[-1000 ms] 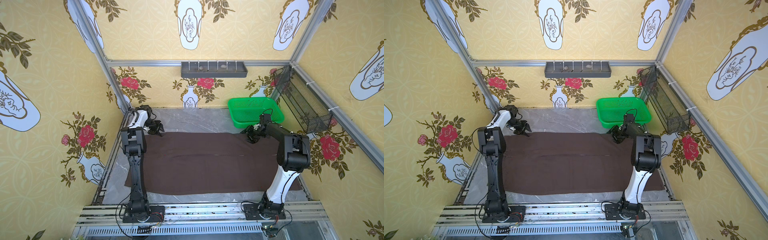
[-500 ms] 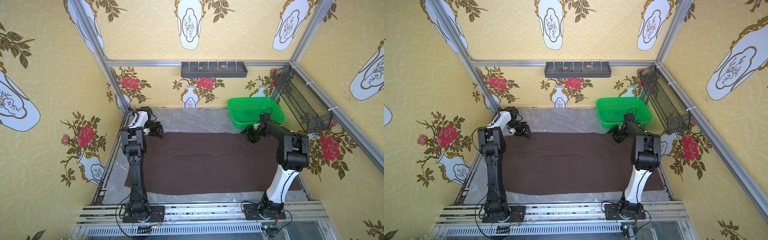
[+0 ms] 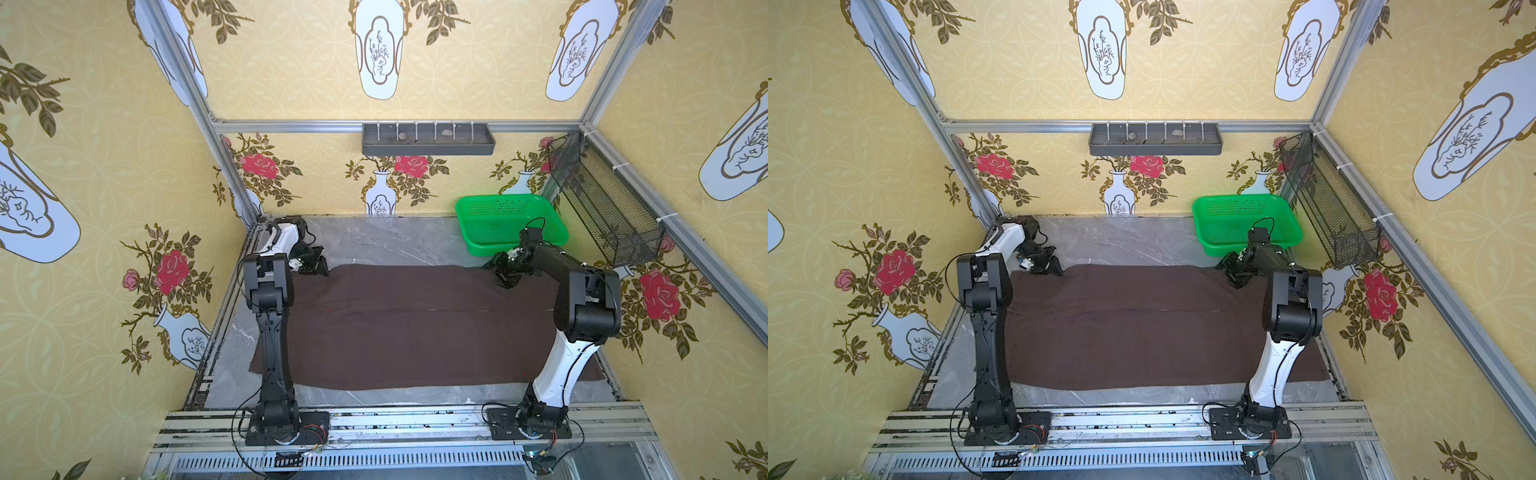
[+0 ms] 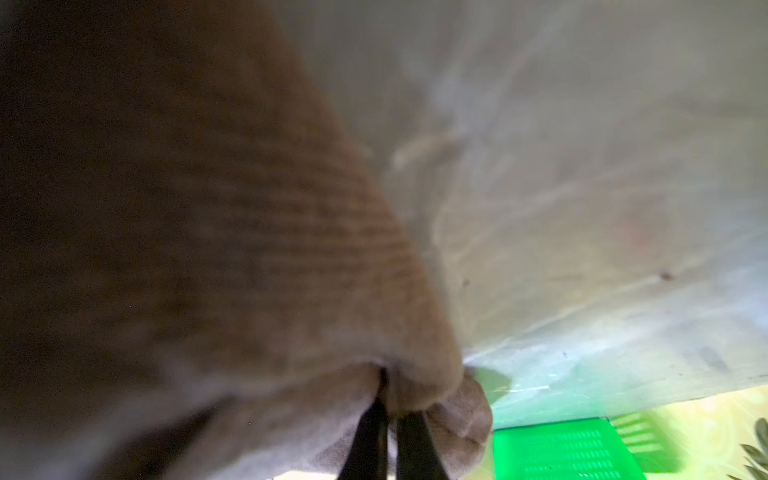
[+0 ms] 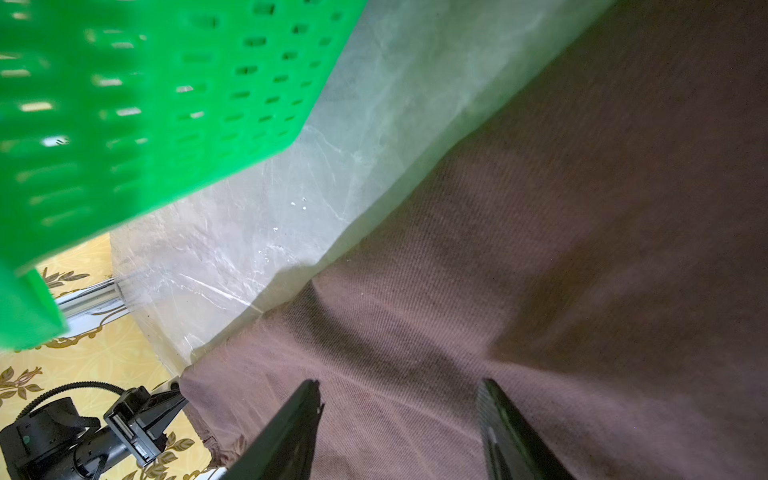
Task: Roll up the long pants
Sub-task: Fold the long pant at the center of the board.
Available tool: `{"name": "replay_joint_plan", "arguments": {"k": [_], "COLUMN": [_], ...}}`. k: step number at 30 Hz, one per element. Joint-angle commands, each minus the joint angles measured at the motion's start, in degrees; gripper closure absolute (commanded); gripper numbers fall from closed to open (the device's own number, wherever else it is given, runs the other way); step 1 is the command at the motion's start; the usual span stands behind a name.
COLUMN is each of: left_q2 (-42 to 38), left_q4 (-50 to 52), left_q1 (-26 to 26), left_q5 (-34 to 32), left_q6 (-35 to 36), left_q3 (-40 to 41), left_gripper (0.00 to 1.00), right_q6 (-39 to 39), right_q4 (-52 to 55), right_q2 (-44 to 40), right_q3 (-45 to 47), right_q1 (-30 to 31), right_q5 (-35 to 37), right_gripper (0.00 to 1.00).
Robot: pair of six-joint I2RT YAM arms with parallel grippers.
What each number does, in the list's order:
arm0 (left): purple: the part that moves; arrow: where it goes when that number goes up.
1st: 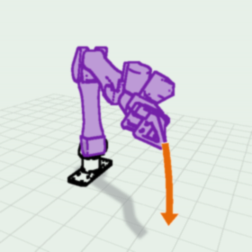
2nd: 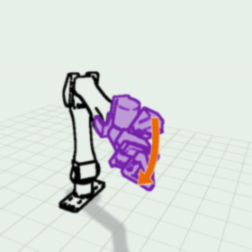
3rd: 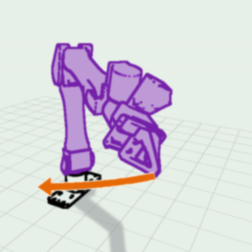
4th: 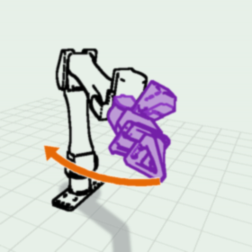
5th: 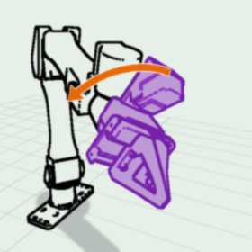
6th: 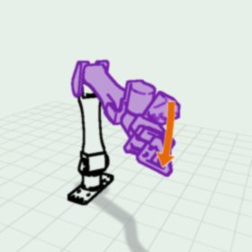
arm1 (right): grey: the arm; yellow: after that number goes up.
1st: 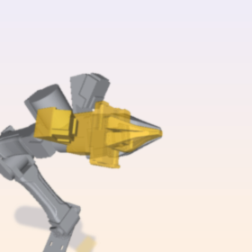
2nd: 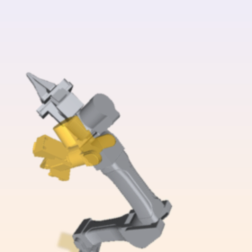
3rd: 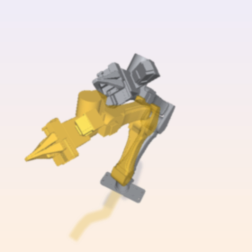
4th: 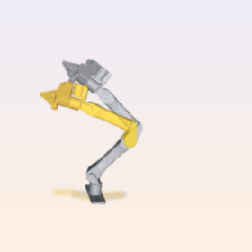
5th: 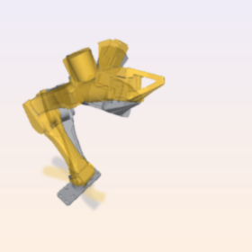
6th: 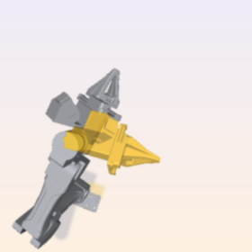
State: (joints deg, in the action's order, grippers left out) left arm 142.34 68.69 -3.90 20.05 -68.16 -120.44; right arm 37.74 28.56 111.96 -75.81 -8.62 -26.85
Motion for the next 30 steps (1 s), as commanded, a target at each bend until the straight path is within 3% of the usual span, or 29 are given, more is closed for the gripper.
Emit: {"name": "replay_joint_plan", "arguments": {"k": [1, 6, 14, 30], "left_q2": [-0.42, -6.31, -12.85, -22.25], "left_q4": [5.50, 9.65, 10.54, 15.36], "left_q1": [0.47, 0.49, 1.04, 5.43], "left_q5": [-12.31, -14.82, -13.63, -14.68], "left_q6": [4.60, 10.78, 14.12, 19.59], "left_q3": [-1.68, -2.81, 1.50, 8.89], "left_gripper": [1.00, 1.00, 1.00, 1.00], "right_q6": [0.70, 4.75, 10.67, 13.08], "right_q4": [-1.26, -9.52, -21.97, -29.17], "right_q2": [-0.64, -0.72, 0.27, 2.45], "right_q3": [0.68, 3.26, 6.08, 8.92], "right_q1": [-0.25, -1.73, -1.87, 0.23], "right_q5": [-1.28, -4.14, -7.85, -8.48], "right_gripper": [0.38, 0.38, 0.38, 0.38]}}
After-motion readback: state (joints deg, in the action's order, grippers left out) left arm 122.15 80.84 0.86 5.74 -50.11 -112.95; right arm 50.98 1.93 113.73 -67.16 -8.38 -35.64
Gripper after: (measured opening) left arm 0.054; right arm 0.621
